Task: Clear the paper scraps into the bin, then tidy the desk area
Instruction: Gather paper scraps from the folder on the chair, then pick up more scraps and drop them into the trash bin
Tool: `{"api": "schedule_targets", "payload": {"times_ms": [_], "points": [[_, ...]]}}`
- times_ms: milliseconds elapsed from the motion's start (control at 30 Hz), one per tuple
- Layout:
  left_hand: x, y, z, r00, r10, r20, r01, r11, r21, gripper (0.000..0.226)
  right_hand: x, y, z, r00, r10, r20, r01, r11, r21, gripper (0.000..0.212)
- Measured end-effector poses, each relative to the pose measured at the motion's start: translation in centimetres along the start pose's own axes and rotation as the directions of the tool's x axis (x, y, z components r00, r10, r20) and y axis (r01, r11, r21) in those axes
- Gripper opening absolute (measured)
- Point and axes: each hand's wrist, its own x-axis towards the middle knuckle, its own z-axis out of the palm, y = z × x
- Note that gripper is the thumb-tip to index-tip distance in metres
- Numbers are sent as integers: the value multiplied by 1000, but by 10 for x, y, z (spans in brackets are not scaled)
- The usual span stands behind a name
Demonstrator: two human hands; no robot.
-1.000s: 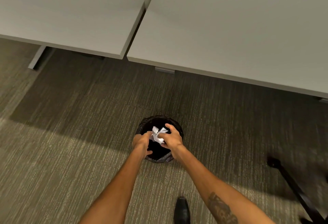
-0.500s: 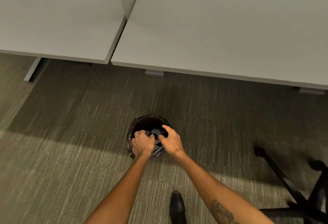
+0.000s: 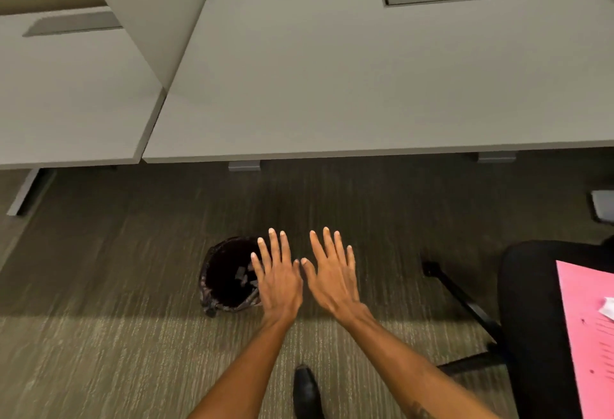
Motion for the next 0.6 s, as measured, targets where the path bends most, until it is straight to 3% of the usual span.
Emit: {"api": "schedule_targets", "payload": {"times_ms": [200, 600], "points": [[-26, 86, 0, 974, 226, -5, -226, 974, 13, 63, -33, 68, -61, 992, 71, -101, -80, 992, -94, 62], [-90, 275, 22, 847, 527, 68, -529, 849, 3, 65, -130, 232, -156, 915, 345, -209, -359, 933, -33, 63]]}}
